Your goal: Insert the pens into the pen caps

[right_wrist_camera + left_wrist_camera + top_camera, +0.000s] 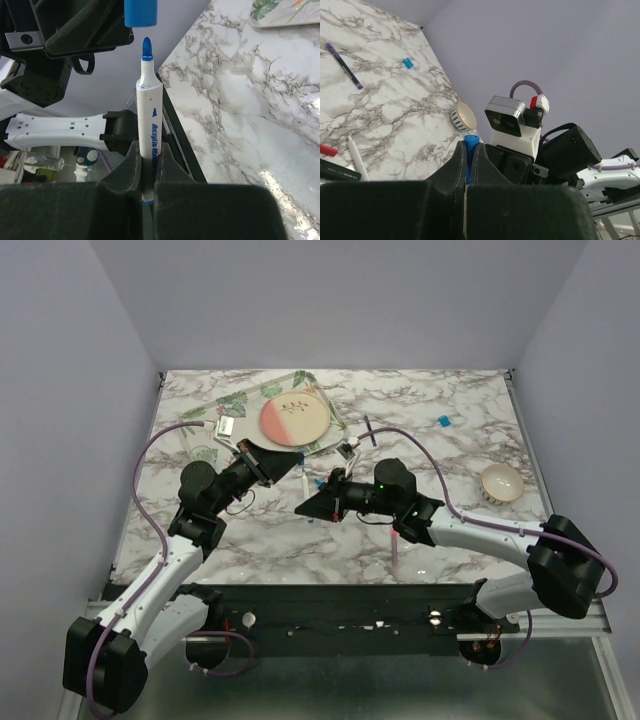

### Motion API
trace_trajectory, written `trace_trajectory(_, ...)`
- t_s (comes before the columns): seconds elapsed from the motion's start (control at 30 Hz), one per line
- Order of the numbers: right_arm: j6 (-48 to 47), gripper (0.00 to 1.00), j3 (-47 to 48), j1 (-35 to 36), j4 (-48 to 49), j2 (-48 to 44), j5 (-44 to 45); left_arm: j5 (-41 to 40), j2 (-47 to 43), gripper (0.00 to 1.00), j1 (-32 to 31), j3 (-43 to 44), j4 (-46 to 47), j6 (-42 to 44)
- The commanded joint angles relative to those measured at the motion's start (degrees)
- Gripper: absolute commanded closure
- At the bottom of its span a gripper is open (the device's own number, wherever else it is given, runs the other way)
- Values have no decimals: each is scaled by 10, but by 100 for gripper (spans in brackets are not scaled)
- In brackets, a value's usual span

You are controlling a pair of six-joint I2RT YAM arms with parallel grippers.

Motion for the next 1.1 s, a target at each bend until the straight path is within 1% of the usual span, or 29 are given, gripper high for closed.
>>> trace_trajectory(0.0, 5, 99, 16, 12, 21, 10, -16, -26, -14, 100, -3, -6, -5, 9)
trace_trajectory(0.3, 5, 99, 17, 15, 20, 9, -10, -31, -17, 100, -3, -4, -15, 20)
trace_trajectory(0.73, 2, 99, 31, 16, 11, 15, -8, -16, -18, 100, -3, -15, -9, 7)
trace_trajectory(1.07, -1, 99, 40, 15, -4, 19, 2, -15, -39, 100, -3, -36, -11, -4)
